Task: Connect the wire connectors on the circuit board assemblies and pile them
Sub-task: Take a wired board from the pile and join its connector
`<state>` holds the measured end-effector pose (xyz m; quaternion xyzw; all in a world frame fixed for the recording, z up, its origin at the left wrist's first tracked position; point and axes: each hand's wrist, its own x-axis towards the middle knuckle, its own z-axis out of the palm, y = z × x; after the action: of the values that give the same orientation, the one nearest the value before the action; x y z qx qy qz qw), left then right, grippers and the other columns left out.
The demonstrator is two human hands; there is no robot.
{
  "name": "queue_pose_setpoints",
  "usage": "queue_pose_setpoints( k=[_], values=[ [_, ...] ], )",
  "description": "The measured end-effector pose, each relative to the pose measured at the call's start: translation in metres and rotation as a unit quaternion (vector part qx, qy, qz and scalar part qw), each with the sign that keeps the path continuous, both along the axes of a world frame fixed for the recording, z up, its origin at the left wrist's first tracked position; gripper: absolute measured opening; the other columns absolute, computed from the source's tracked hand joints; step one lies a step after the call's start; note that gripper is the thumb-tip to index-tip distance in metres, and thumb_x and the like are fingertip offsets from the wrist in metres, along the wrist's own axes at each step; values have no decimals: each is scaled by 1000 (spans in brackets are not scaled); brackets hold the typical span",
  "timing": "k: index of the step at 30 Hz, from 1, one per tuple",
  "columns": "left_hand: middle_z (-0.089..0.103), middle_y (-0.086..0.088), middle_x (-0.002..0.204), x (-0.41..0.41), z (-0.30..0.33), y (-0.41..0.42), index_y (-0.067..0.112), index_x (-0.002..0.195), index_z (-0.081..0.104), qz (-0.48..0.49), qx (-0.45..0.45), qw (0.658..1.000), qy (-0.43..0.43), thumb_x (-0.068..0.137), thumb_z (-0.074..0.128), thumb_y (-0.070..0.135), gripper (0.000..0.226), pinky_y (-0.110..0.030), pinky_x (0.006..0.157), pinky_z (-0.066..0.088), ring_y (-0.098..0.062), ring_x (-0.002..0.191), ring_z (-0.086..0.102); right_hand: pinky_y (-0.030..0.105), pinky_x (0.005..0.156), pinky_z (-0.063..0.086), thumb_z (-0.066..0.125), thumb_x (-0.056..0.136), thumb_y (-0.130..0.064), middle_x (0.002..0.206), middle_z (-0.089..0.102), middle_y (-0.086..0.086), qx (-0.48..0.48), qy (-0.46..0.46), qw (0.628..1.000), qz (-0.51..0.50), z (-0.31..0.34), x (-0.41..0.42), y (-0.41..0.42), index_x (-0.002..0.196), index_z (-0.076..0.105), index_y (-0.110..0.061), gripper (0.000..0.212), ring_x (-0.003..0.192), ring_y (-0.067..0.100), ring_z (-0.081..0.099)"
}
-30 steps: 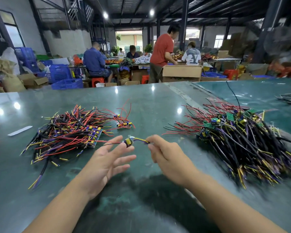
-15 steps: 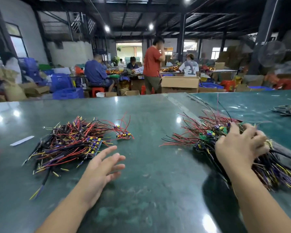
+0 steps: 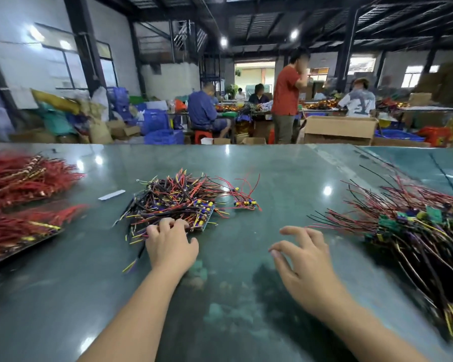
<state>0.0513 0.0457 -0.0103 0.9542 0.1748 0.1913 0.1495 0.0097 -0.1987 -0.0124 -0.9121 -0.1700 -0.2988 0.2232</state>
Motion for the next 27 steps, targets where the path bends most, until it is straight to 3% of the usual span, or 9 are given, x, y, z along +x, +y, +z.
queue_pose_setpoints(
  k=[3, 7, 10, 11, 13, 15, 17, 23, 27],
  values=[
    [48, 3, 125, -1, 3, 2, 35, 98, 62, 43, -19, 998, -32, 87, 59, 38, 13, -36, 95, 31, -29, 116, 34, 44, 95, 38, 67, 87, -18, 115, 60, 1, 30, 30, 999, -3, -1, 3, -4, 83, 73, -20, 8, 111, 30, 43],
    [59, -8, 113, 4, 6, 2, 17, 96, 67, -10, -91, 986, -140, 90, 60, 24, 11, -34, 94, 25, -28, 115, 41, 29, 95, 29, 59, 91, -20, 112, 53, -9, 66, 87, 994, 13, 3, 0, -5, 90, 72, -21, 14, 111, 17, 35],
    [64, -10, 100, 0, 17, -5, 8, 87, 64, -78, -124, 953, -264, 89, 61, 13, 6, -33, 92, 22, -30, 106, 49, 23, 88, 41, 54, 94, -18, 104, 59, -7, 178, 199, 963, 40, 10, -1, -1, 94, 69, -19, 15, 101, 11, 51],
    [63, -9, 97, -4, 20, -9, 8, 86, 62, -106, -124, 942, -292, 88, 59, 13, 7, -31, 90, 23, -29, 101, 50, 27, 80, 51, 53, 96, -17, 102, 64, 1, 298, 271, 915, 40, 15, -1, 1, 95, 67, -16, 14, 91, 12, 61],
    [62, -6, 94, -11, 25, -18, 8, 85, 60, -176, -112, 923, -324, 85, 55, 15, 9, -26, 86, 24, -25, 93, 48, 27, 58, 58, 51, 97, -19, 102, 66, 21, 551, 413, 723, 57, 23, -1, 3, 102, 60, -1, 20, 74, 23, 70],
    [61, -1, 95, -19, 27, -30, 10, 85, 60, -255, -110, 903, -327, 84, 55, 13, 6, -23, 87, 26, -22, 94, 47, 30, 57, 59, 52, 96, -28, 105, 63, 31, 672, 486, 552, 81, 30, -3, -3, 106, 51, 9, 39, 77, 37, 71],
    [60, 5, 95, -28, 27, -43, 16, 85, 58, -331, -142, 879, -312, 85, 55, 12, 5, -22, 92, 32, -22, 100, 48, 34, 60, 59, 51, 95, -34, 110, 61, 34, 701, 509, 488, 109, 33, -4, -11, 109, 48, 14, 50, 83, 42, 70],
    [54, 25, 101, -42, 24, -65, 30, 91, 53, -440, -239, 819, -280, 88, 50, 28, 5, -38, 94, 42, -22, 105, 50, 24, 49, 57, 55, 92, -23, 78, 68, 22, 663, 522, 526, 106, 36, -6, -13, 98, 62, 9, 33, 67, 30, 72],
    [54, 24, 99, -47, 26, -71, 30, 90, 55, -465, -278, 787, -294, 88, 52, 25, 7, -46, 90, 45, -27, 101, 52, 22, 45, 55, 61, 88, -20, 70, 66, 19, 652, 517, 548, 85, 38, -8, -13, 91, 65, 6, 27, 59, 28, 70]
  ],
)
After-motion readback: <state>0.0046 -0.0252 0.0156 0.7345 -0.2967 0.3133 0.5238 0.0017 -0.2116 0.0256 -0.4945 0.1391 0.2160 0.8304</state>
